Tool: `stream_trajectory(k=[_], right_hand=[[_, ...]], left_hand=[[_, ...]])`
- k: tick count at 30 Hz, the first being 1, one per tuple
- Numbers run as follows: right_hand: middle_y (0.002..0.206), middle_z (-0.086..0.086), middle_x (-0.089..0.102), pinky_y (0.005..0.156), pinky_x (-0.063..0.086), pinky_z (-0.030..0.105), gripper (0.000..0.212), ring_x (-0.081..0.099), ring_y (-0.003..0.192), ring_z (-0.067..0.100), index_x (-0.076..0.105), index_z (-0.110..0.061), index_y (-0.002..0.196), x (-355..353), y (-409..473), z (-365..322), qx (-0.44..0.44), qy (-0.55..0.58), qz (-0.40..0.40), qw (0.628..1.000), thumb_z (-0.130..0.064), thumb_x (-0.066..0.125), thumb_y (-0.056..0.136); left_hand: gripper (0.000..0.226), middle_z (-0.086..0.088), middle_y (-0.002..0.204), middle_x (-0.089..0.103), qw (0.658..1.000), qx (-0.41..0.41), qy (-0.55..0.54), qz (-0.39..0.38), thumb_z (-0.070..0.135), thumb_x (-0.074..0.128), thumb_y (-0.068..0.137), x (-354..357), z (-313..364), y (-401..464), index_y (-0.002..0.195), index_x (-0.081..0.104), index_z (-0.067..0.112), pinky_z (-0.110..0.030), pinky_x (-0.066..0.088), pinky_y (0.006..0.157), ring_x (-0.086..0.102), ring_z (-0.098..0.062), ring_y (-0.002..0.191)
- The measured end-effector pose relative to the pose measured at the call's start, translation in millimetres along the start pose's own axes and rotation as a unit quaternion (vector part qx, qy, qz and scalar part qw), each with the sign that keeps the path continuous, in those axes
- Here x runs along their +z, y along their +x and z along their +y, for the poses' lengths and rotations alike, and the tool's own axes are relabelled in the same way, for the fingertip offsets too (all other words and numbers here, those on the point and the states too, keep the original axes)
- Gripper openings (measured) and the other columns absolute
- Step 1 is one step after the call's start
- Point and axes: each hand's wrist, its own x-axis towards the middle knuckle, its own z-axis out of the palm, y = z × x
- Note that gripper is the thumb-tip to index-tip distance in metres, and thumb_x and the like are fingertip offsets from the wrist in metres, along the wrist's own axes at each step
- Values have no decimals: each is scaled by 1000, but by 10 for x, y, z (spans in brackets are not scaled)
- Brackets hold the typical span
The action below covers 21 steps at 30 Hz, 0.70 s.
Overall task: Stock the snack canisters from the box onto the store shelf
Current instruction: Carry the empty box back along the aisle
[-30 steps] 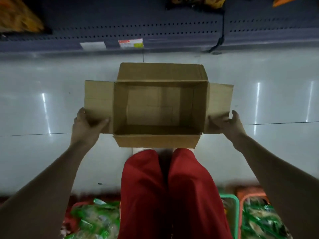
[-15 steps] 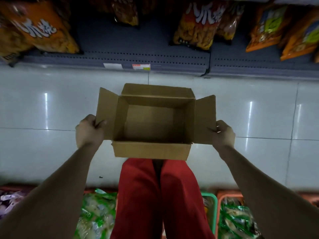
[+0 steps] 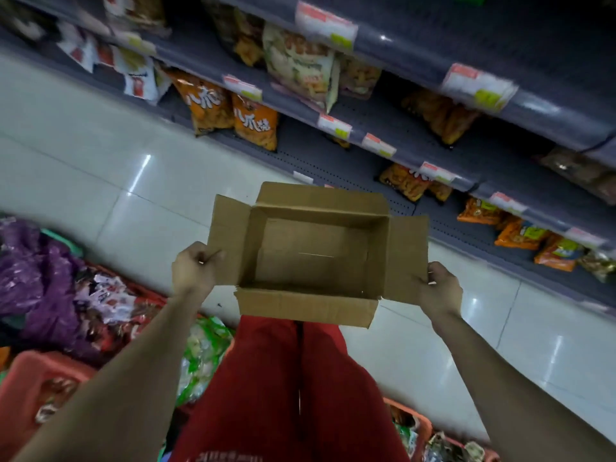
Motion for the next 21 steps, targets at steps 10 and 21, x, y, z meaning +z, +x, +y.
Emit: stream_trajectory(k=[10, 21], right_hand=[[75, 2, 65, 47, 35, 25, 11, 55, 60, 12, 60, -18, 78, 218, -712, -1558, -144, -78, -40, 986, -24, 69, 80], [67, -5, 60, 57, 40, 29, 21, 58, 68, 20, 54, -17, 67, 1287, -1324, -3219, -239, -129, -125, 954, -20, 72, 78]], left_hand=[[36, -12, 68, 44, 964, -116, -215, 106, 12, 72, 77, -1405, -444, -529, 62, 39, 14, -45, 46, 68, 43, -21, 69], [30, -4, 59, 55, 914, -163, -328, 172, 2, 67, 81, -2575, -1014, -243, 59, 52, 16, -16, 49, 51, 55, 1, 47]])
